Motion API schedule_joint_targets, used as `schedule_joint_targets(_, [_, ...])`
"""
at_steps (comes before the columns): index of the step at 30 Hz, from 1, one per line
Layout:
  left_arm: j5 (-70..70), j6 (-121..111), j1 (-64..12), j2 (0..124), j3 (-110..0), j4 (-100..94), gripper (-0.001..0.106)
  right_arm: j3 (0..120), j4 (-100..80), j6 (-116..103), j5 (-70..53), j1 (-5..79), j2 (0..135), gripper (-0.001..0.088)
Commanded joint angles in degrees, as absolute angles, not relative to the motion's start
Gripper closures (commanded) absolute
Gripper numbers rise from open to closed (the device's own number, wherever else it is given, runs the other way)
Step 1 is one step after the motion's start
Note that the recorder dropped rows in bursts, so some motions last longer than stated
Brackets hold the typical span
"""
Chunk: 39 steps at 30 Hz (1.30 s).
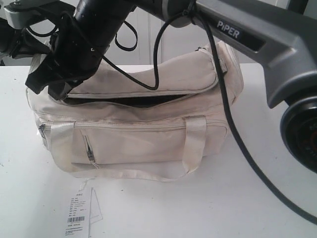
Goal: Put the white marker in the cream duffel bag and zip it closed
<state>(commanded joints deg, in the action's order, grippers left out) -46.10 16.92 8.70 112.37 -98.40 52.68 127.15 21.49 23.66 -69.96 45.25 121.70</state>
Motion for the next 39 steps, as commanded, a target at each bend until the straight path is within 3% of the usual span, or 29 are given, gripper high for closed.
schedule_joint_targets(16, [-46.8,16.7,8.7,112.4,-98.4,52.7,0.105,123.4,20.8,25.3,-70.0,45.3,119.1,0.0868])
schedule_joint_targets(21, [-46.7,16.7,8.7,112.4,-98.4,52.7,0.099,123.2,20.5,25.3,-70.0,45.3,118.8,0.0868])
schedule_joint_targets(26, [-47.1,19.5,8.7,112.4,-98.4,52.7,0.105,123.2,20.5,25.3,-70.0,45.3,118.8,0.0868])
schedule_joint_targets(39, [-46.5,19.5,8.7,112.4,-98.4,52.7,0.105,119.7,19.8,25.5,-70.0,45.3,116.1,0.0868])
